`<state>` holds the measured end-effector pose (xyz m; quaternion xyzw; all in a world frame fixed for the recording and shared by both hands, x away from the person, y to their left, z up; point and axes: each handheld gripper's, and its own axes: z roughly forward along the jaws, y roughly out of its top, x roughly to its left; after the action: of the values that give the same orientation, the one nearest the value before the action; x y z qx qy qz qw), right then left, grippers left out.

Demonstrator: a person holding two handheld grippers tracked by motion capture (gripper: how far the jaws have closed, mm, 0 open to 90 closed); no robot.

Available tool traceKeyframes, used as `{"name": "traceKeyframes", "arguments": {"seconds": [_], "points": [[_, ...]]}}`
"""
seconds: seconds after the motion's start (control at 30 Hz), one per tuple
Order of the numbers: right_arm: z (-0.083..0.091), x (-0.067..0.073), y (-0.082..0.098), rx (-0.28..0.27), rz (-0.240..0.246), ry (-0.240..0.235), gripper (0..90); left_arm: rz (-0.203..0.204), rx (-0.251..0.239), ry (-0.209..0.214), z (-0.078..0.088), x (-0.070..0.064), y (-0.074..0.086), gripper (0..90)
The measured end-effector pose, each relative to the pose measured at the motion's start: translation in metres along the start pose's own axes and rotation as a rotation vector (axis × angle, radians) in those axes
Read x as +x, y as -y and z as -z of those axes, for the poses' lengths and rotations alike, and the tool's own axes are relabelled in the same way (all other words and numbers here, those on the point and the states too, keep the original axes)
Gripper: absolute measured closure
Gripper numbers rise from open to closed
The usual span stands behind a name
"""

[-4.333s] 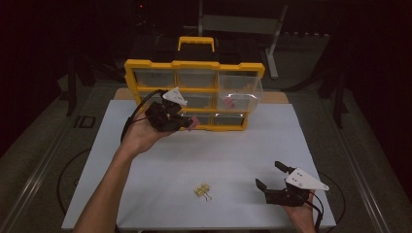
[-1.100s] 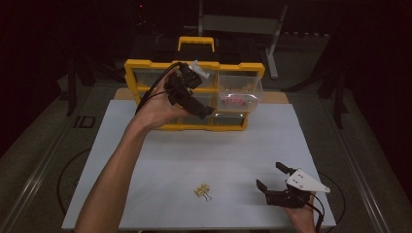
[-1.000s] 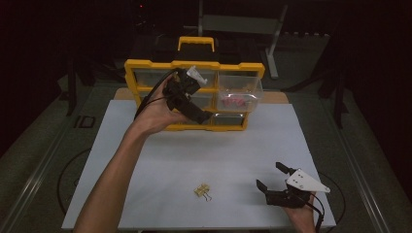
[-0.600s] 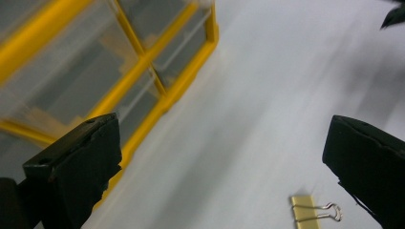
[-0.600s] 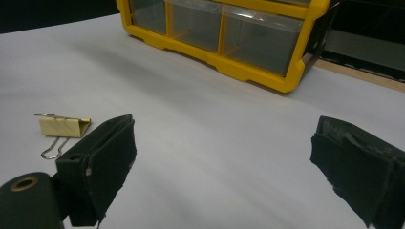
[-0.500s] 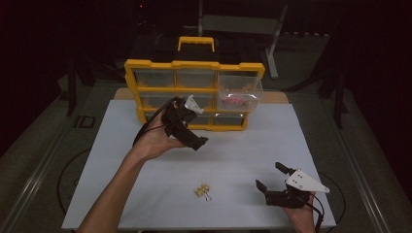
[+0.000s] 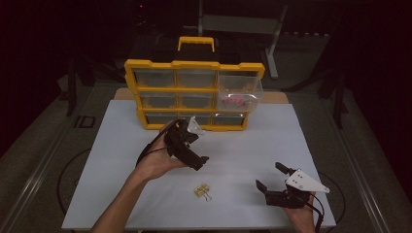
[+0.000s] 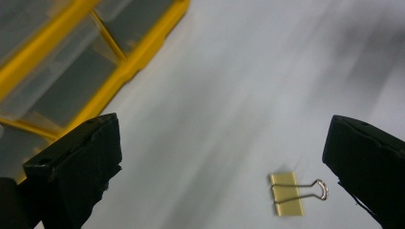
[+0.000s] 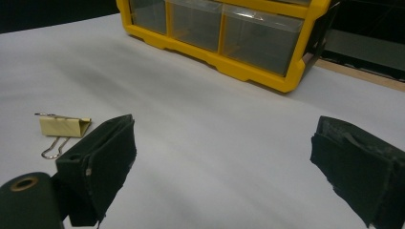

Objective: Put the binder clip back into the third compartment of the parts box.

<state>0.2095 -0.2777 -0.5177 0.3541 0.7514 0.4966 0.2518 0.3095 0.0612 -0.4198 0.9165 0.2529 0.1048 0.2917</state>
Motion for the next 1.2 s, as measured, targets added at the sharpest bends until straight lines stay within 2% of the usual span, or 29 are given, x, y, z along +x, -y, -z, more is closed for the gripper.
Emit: {"name": "traceKeyframes", "arguments": {"seconds": [0.17, 0.53, 1.13, 1.2], "points": [[0.0, 0.0, 0.0, -0.003, 0.002, 0.0, 7.8, -0.004, 0.011, 0.012, -0.008, -0.012, 0.01, 0.1], [0.001, 0.0, 0.0, -0.006, -0.001, 0.002, 7.8, -0.03, 0.037, 0.033, -0.019, -0.029, 0.02, 0.1], [0.001, 0.0, 0.0, -0.007, -0.005, 0.005, 7.8, -0.045, 0.074, 0.07, -0.037, -0.056, 0.033, 0.1], [0.001, 0.0, 0.0, -0.004, 0.0, 0.002, 7.8, -0.054, 0.09, 0.073, -0.043, -0.061, 0.036, 0.1]]}}
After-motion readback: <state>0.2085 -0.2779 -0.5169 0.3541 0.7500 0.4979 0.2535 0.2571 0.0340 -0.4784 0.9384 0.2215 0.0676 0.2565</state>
